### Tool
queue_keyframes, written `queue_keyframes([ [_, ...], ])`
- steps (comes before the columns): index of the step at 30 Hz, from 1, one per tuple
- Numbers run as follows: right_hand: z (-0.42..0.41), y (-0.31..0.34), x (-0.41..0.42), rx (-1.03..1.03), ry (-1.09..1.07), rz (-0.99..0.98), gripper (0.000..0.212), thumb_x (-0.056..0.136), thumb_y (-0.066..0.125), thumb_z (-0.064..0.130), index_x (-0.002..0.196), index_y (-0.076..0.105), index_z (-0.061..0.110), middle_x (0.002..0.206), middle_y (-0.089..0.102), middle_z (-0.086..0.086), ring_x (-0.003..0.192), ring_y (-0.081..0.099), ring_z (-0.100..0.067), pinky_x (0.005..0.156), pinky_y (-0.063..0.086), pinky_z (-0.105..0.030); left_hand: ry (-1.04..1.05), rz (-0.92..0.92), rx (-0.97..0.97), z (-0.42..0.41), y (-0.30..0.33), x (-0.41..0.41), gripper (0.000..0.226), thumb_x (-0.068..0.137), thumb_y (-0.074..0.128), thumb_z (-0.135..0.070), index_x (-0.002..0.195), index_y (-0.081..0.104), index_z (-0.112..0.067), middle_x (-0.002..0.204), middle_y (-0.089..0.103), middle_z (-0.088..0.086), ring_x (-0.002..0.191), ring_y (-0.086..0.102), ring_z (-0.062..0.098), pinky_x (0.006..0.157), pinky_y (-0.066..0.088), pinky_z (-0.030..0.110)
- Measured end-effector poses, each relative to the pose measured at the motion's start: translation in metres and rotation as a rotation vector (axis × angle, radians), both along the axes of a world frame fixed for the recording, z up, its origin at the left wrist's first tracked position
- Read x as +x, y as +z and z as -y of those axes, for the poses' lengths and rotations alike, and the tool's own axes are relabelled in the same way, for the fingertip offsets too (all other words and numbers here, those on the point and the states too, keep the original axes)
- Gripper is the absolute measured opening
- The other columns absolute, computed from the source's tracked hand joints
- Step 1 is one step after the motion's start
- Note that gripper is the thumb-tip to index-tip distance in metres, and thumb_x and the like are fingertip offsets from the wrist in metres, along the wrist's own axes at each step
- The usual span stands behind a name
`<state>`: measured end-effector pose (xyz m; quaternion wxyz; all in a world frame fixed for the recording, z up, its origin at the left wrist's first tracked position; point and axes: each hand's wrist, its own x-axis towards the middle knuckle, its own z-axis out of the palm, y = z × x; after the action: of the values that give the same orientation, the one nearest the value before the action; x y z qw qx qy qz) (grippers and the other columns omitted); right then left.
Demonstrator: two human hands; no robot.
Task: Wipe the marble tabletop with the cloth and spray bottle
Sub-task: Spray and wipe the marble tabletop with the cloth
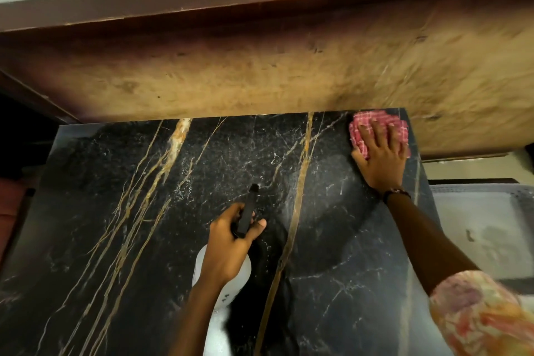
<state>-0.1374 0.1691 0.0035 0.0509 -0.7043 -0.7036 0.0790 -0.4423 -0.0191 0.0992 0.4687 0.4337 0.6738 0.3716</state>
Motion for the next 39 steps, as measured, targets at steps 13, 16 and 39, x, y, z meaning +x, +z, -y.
queue_keyframes([
  [13,0.077,0.002,-0.083,-0.054,-0.244,-0.083,0.07,0.093,0.041,0.057,0.152,0.014,0.031,0.163,0.004,-0.009,0.147,-0.002,-0.041,0.113,-0.003,-0.067,0.014,0.043,0.015,0.016,0.004,0.009,0.013,0.081,0.073,-0.019,0.079,0.061,-0.024,0.068,0.06,-0.003,0.051,0.049,0.008,0.056,0.039,0.031],
  [16,0.094,0.004,-0.137,-0.056,0.086,-0.067,0.069,0.092,0.04,0.059,0.152,0.016,0.033,0.162,0.008,-0.007,0.147,0.001,-0.038,0.112,-0.001,-0.066,0.014,0.042,0.016,0.026,0.004,0.011,0.015,0.081,0.073,-0.017,0.077,0.06,-0.023,0.065,0.06,-0.006,0.047,0.05,0.006,0.055,0.037,0.028],
  [39,0.238,0.007,-0.061,-0.089,-0.046,-0.063,0.065,0.093,0.037,0.053,0.152,0.016,0.033,0.162,0.002,-0.009,0.147,-0.005,-0.039,0.113,0.0,-0.07,0.079,0.069,0.008,0.132,0.002,0.048,0.015,0.081,0.072,-0.014,0.078,0.062,-0.024,0.065,0.062,-0.002,0.047,0.052,0.005,0.056,0.04,0.027],
])
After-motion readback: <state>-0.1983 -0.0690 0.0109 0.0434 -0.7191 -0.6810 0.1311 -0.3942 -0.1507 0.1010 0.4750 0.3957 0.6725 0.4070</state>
